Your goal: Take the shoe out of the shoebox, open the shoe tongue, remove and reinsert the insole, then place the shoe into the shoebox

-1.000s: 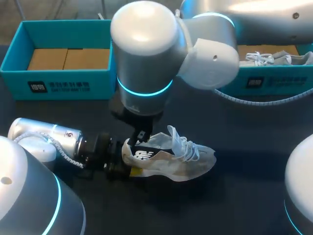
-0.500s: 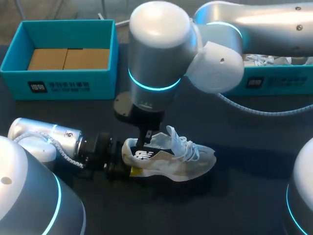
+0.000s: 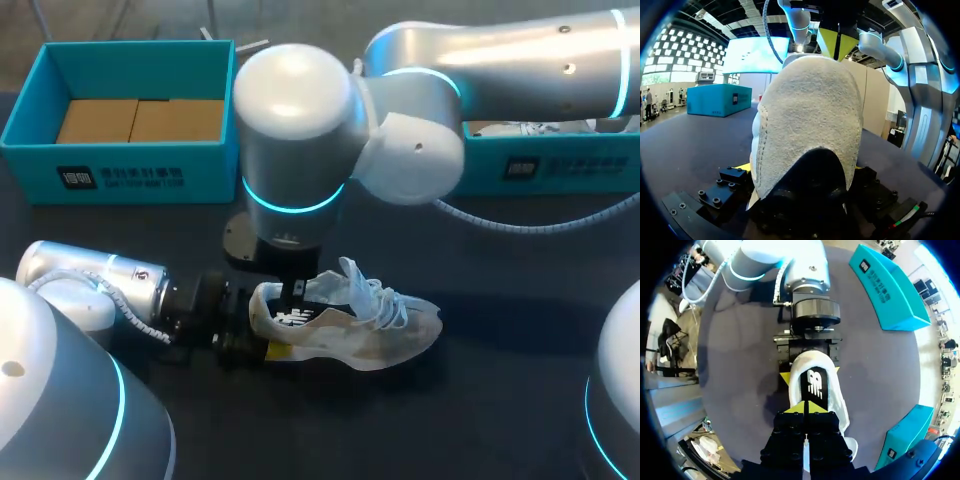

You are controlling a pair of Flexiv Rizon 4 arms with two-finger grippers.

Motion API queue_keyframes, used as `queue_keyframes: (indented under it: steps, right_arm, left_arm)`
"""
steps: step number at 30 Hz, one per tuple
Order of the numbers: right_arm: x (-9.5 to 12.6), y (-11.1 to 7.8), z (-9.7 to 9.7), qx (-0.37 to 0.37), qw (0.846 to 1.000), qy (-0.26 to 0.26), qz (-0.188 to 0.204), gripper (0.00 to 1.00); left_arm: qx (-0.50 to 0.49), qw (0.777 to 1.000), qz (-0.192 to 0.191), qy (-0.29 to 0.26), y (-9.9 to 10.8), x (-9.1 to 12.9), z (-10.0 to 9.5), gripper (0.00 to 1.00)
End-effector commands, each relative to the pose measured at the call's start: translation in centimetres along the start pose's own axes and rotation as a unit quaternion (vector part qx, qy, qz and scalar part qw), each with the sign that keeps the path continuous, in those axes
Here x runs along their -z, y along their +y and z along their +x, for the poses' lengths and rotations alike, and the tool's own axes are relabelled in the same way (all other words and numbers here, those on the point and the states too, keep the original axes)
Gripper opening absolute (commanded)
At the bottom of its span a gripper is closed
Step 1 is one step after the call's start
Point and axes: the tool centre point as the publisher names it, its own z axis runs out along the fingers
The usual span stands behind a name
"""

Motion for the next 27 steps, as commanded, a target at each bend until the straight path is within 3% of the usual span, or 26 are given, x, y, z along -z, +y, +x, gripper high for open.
queue_keyframes:
  steps: [1, 19, 27]
  right_arm:
    - [-1.4, 1.1, 0.0, 0.004, 1.000, -0.001, 0.015, 0.00]
    - [-5.7, -1.0, -1.6, -0.014, 1.000, -0.019, 0.009, 0.00]
    - [-7.0, -3.0, -2.1, -0.036, 0.999, -0.013, 0.012, 0.00]
  left_arm:
    - [0.000, 1.000, 0.000, -0.002, 0.3, -0.1, 0.1, 0.00]
    - [0.000, 1.000, 0.000, -0.002, 0.3, -0.1, 0.1, 0.00]
    - [0.000, 1.000, 0.000, -0.002, 0.3, -0.1, 0.1, 0.00]
